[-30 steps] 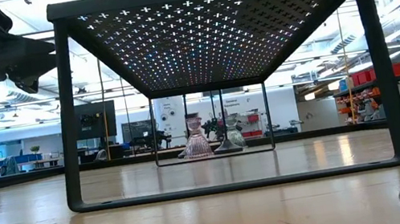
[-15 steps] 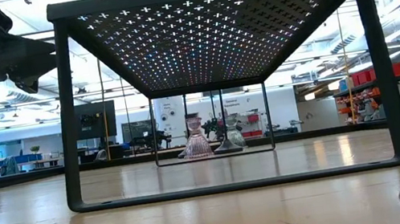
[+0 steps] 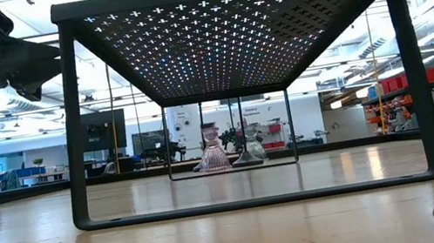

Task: Pick & Place candle stick holders
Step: Put the right black candle holder on the shelf

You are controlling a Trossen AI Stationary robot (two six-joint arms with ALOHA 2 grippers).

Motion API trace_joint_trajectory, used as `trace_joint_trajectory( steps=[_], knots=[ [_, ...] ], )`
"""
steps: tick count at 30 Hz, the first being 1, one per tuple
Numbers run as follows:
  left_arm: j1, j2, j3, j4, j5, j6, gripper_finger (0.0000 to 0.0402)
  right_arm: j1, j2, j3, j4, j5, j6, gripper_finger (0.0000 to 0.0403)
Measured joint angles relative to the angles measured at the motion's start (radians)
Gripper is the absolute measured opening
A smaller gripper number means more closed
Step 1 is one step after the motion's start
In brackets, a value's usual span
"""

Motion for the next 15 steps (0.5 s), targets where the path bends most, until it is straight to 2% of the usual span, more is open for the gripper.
trace_joint_trajectory(
  steps=[10, 15],
  knots=[
    [0.0, 0.0, 0.0, 0.0, 0.0, -0.005, 0.017, -0.002, 0.001, 0.0, 0.029, -0.002, 0.018, 0.0068],
    [0.0, 0.0, 0.0, 0.0, 0.0, -0.005, 0.017, -0.014, 0.049, 0.0, 0.084, -0.01, 0.026, 0.0068]
  ],
)
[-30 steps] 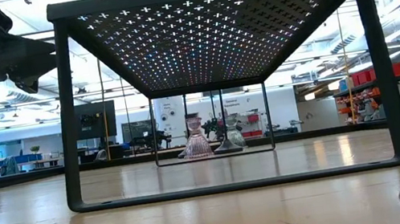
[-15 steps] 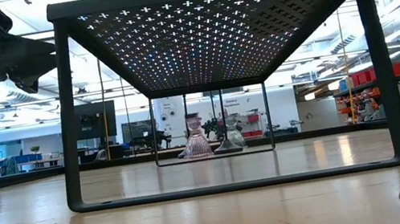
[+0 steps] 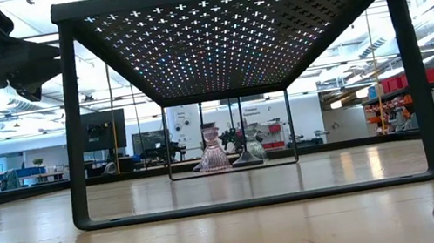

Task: Pick & Place candle stick holders
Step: Put the right black candle holder on the shelf

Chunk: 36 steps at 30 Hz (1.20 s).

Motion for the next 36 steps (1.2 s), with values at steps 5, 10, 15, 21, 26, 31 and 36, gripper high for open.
trace_joint_trajectory(
  steps=[5, 10, 15, 21, 26, 31, 36],
  knots=[
    [0.0, 0.0, 0.0, 0.0, 0.0, -0.001, 0.017, -0.016, 0.032, 0.0, 0.037, -0.005, -0.041, 0.0068],
    [0.0, 0.0, 0.0, 0.0, 0.0, -0.002, 0.017, -0.021, 0.027, 0.0, 0.064, -0.005, -0.06, 0.0068],
    [0.0, 0.0, 0.0, 0.0, 0.0, -0.001, 0.017, -0.02, 0.026, 0.0, 0.07, -0.009, -0.063, 0.0068],
    [0.0, 0.0, 0.0, 0.0, 0.0, 0.005, 0.017, -0.021, 0.026, 0.0, 0.118, -0.019, -0.079, 0.0068],
    [0.0, 0.0, 0.0, 0.0, 0.0, 0.006, 0.017, -0.021, 0.026, 0.0, 0.116, -0.019, -0.078, 0.0068],
    [0.0, 0.0, 0.0, 0.0, 0.0, 0.006, 0.017, -0.024, 0.032, 0.0, 0.14, -0.019, -0.075, 0.0068],
    [0.0, 0.0, 0.0, 0.0, 0.0, 0.006, 0.017, -0.033, 0.066, 0.0, 0.184, -0.024, -0.087, 0.0068]
  ],
)
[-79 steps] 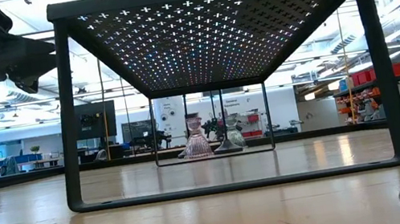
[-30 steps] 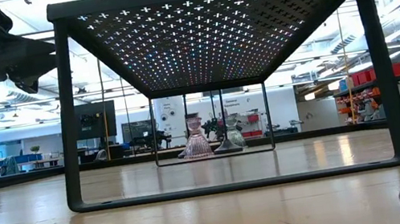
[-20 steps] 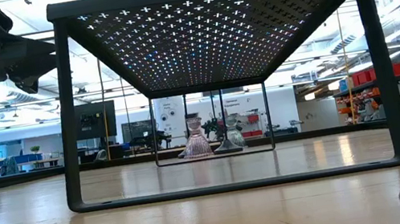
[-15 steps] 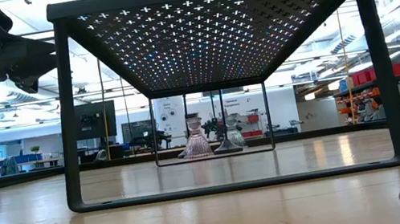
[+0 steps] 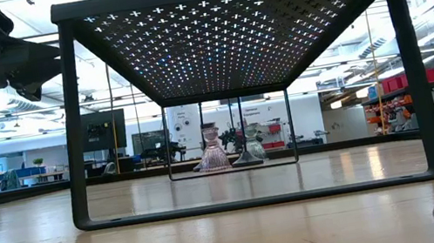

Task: Pick & Place candle stick holders
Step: Put the right black candle holder on the shelf

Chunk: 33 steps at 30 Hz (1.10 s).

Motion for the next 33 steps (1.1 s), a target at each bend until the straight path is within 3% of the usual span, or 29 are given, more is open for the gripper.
trace_joint_trajectory(
  steps=[20, 33],
  knots=[
    [0.0, 0.0, 0.0, 0.0, 0.0, 0.001, 0.017, -0.008, 0.052, 0.0, 0.023, -0.014, 0.005, 0.0074],
    [0.0, 0.0, 0.0, 0.0, 0.0, 0.0, 0.017, -0.01, 0.051, 0.0, 0.041, -0.02, -0.021, 0.0143]
  ],
)
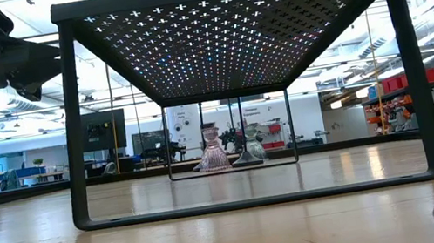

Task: Pick & Place candle stick holders
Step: Put the right black candle holder on the shelf

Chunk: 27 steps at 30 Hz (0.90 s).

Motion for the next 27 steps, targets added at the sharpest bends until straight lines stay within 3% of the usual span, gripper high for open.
trace_joint_trajectory(
  steps=[27],
  knots=[
    [0.0, 0.0, 0.0, 0.0, 0.0, 0.002, 0.017, 0.004, -0.004, 0.0, -0.052, 0.027, -0.03, 0.0278]
  ],
)
